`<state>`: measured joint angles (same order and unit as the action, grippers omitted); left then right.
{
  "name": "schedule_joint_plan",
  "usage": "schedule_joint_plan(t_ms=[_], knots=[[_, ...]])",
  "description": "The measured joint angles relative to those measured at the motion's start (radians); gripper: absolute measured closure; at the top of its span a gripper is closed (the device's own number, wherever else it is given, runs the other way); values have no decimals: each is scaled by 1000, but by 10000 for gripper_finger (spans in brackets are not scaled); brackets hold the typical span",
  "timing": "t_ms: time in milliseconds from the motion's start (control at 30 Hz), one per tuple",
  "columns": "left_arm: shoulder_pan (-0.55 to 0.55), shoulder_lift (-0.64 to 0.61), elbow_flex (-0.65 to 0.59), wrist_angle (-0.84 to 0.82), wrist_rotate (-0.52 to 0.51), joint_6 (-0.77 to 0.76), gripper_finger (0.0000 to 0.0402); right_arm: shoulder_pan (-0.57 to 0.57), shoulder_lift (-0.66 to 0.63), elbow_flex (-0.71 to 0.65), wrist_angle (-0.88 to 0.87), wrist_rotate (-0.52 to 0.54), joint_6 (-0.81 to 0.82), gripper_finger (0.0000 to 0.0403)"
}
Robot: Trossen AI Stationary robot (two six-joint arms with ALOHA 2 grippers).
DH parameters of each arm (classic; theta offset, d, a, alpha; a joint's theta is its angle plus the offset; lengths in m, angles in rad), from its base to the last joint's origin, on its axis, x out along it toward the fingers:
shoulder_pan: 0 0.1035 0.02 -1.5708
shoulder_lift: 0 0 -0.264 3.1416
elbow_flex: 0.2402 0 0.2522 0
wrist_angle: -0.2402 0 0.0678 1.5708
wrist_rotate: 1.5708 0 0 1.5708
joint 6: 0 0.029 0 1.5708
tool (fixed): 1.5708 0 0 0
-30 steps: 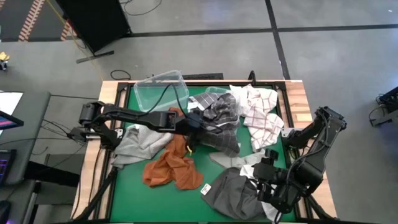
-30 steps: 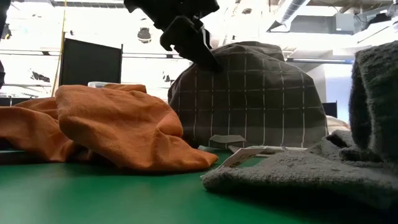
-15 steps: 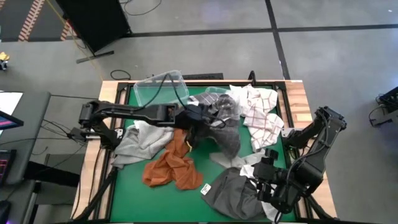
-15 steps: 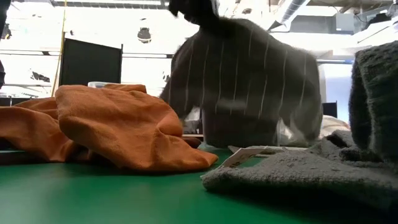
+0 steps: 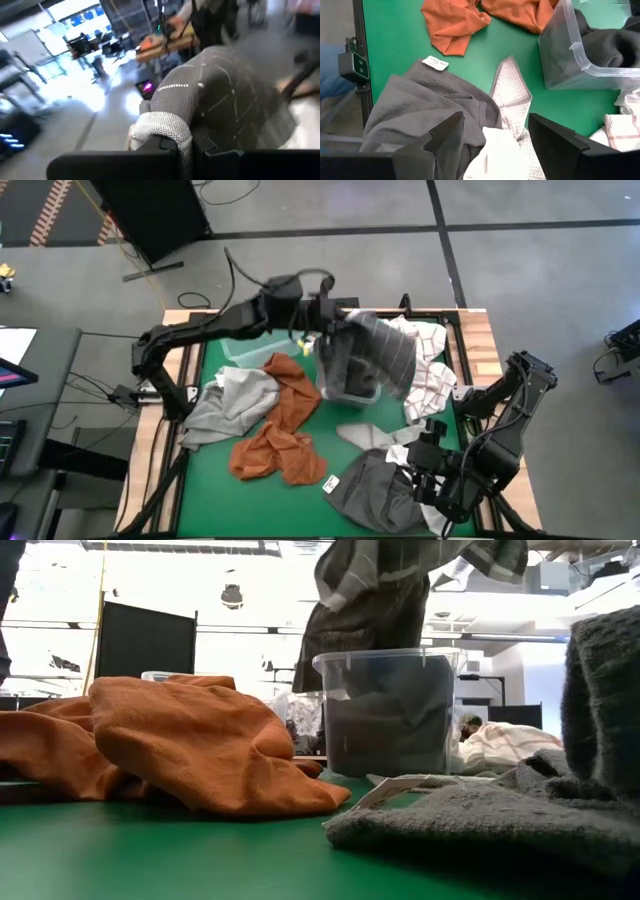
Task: Sort towels by color in basket
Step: Put the dark gray and white towel into the right transparent bin
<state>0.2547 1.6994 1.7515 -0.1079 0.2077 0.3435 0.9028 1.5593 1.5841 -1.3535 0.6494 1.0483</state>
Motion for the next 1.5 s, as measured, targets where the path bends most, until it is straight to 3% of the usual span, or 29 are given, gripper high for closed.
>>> schedule_joint_plan(t_ms=[200,467,667,800,1100,1267,1500], knots=[[94,127,-1,130,218,-281,401,0,0,0,4,6,-2,152],[140,288,-2,247,235,-379,401,5,0,0,33,8,-2,152],[183,298,-33,118,222,-265,401,35,0,0,38,8,21,152],[186,302,-40,-135,213,-83,401,56,0,0,41,29,25,152],[149,297,-39,-520,50,251,401,50,0,0,27,55,17,152],[102,325,-38,-558,-27,327,401,45,0,0,9,69,17,152],[52,398,-32,-555,-46,379,401,37,0,0,10,87,17,152]])
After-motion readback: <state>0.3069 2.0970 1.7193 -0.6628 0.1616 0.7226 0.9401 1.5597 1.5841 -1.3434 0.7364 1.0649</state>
